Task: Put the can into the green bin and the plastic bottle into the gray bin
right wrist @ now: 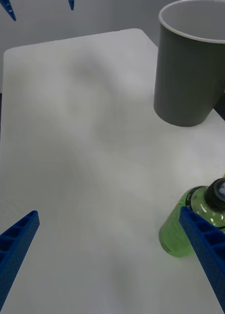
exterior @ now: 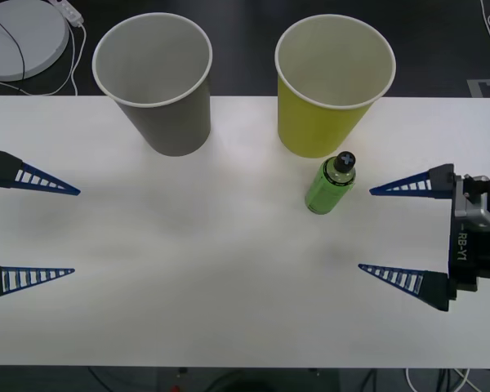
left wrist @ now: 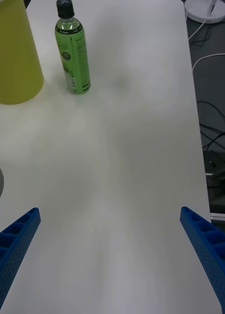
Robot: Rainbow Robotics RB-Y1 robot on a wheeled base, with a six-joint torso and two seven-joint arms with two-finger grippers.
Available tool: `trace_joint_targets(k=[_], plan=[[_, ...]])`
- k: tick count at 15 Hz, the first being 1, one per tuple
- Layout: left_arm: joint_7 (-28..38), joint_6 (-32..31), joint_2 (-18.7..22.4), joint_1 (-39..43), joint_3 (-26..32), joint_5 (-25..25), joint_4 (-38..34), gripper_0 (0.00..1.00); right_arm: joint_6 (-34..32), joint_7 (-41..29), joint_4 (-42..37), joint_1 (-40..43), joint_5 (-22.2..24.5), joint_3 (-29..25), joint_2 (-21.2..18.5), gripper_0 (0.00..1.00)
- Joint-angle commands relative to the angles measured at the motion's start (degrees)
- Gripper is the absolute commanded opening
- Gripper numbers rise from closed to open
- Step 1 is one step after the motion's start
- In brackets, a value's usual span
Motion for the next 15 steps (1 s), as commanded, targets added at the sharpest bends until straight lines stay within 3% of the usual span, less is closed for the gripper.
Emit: trace_joint_targets(k=[1,6,10,15], plan=[[0.0,0.0,0.0,0.0,0.0,0.0,0.0,1.0,1.9,1.4,-0.01,3.69,-1.29,-2.36,-0.54,1.0],[0.0,0.0,0.0,0.0,0.0,0.0,0.0,1.0,6.82,4.74,-0.01,12.39,-4.28,-7.2,-1.6,1.0],[0.0,0.0,0.0,0.0,0.0,0.0,0.0,1.0,11.65,11.59,0.96,18.98,-7.97,-10.36,-1.77,1.0],[0.0,0.0,0.0,0.0,0.0,0.0,0.0,1.0,15.96,13.0,2.19,26.62,-9.99,-13.88,-1.77,1.0]])
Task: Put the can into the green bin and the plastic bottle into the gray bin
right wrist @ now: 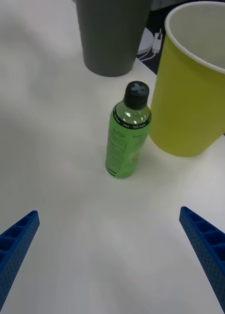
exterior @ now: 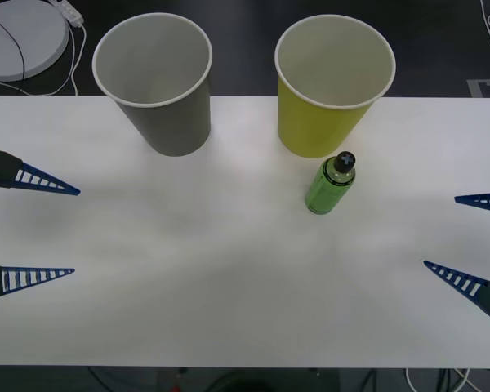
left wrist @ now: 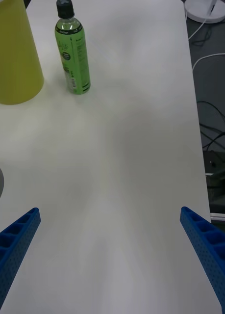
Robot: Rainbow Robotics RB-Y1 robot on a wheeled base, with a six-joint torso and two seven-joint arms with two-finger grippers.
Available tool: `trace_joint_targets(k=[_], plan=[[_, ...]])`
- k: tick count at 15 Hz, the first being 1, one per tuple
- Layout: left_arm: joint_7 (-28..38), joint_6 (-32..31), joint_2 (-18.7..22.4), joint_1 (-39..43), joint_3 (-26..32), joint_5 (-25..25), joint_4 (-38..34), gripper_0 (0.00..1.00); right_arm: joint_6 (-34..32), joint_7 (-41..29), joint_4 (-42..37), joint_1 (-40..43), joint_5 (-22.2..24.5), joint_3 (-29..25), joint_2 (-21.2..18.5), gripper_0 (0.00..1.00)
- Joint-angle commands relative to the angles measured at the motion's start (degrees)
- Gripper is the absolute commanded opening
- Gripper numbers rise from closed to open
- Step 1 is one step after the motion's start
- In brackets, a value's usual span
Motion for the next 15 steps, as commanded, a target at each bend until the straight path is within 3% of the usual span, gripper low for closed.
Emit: trace_joint_targets(k=[1,4,8,15], plan=[[0.0,0.0,0.0,0.0,0.0,0.0,0.0,1.0,2.65,0.67,0.07,4.7,-1.0,-2.27,-0.01,1.0],[0.0,0.0,0.0,0.0,0.0,0.0,0.0,1.0,4.93,0.93,0.68,8.83,-2.94,-4.03,-0.01,1.0],[0.0,0.0,0.0,0.0,0.0,0.0,0.0,1.0,4.93,1.72,3.58,10.76,-9.0,-4.21,0.08,1.0],[0.0,0.0,0.0,0.0,0.0,0.0,0.0,1.0,4.76,5.33,6.92,8.04,-18.14,0.19,0.08,1.0]])
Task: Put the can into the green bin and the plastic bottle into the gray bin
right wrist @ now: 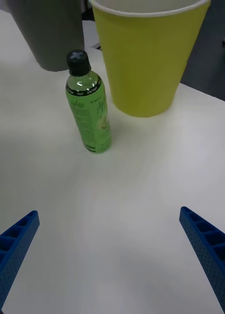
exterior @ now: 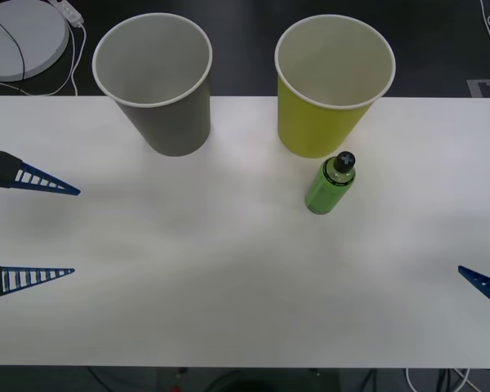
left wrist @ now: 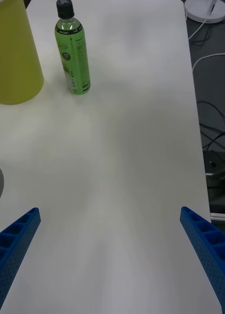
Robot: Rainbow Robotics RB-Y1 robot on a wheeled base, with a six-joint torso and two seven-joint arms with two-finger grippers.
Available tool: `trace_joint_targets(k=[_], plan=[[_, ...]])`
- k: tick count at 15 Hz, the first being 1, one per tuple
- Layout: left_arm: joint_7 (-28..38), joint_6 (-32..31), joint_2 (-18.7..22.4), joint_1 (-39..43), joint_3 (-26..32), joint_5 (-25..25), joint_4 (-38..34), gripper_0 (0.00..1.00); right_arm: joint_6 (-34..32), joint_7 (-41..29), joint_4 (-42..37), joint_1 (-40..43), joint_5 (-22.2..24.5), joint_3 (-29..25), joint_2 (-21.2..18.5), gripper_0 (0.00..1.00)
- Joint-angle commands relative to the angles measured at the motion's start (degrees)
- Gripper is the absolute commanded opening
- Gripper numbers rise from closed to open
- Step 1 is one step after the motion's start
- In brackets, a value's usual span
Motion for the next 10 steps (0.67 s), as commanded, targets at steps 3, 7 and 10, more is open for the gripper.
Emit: trace_joint_targets(k=[3,7,10], plan=[[0.0,0.0,0.0,0.0,0.0,0.0,0.0,1.0,-0.08,8.07,3.57,-5.26,-6.06,5.23,0.19,1.0],[0.0,0.0,0.0,0.0,0.0,0.0,0.0,1.0,-0.08,17.03,7.26,-9.92,-10.54,9.71,0.45,1.0],[0.0,0.0,0.0,0.0,0.0,0.0,0.0,1.0,-0.08,18.0,8.49,-12.3,-10.72,12.43,1.68,1.0]])
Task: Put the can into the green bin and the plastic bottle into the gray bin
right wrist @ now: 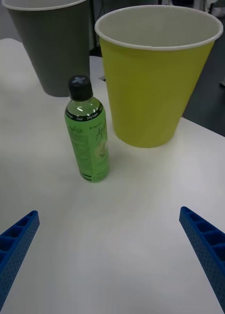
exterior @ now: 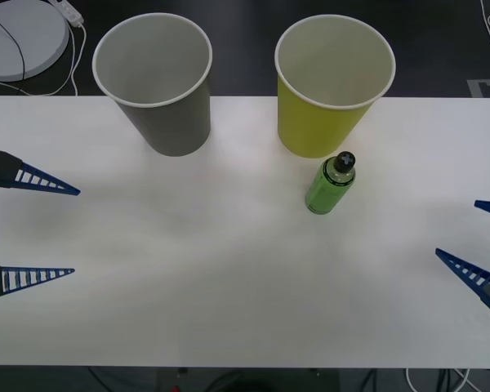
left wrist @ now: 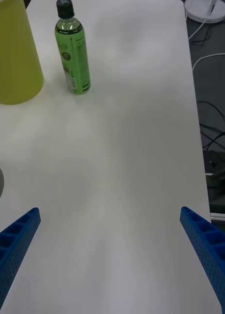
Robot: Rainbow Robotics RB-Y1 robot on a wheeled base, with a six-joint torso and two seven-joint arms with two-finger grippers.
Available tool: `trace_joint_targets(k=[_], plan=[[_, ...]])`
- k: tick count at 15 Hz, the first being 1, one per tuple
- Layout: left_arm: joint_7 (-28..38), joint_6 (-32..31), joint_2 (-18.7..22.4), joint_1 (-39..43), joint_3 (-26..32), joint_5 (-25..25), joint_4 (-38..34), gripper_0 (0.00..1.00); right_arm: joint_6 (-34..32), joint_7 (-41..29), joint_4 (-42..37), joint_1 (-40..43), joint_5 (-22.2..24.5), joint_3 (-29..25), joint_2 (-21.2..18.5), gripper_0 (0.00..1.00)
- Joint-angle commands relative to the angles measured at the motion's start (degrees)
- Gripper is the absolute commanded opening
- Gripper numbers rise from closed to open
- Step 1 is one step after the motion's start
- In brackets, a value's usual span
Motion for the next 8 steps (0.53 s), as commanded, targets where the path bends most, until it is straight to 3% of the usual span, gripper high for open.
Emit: trace_joint_targets(k=[1,8], plan=[[0.0,0.0,0.0,0.0,0.0,0.0,0.0,1.0,0.07,0.49,1.46,-2.67,0.07,3.12,1.26,1.0],[0.0,0.0,0.0,0.0,0.0,0.0,0.0,1.0,0.33,3.21,5.68,-10.67,0.69,10.5,7.15,1.0]])
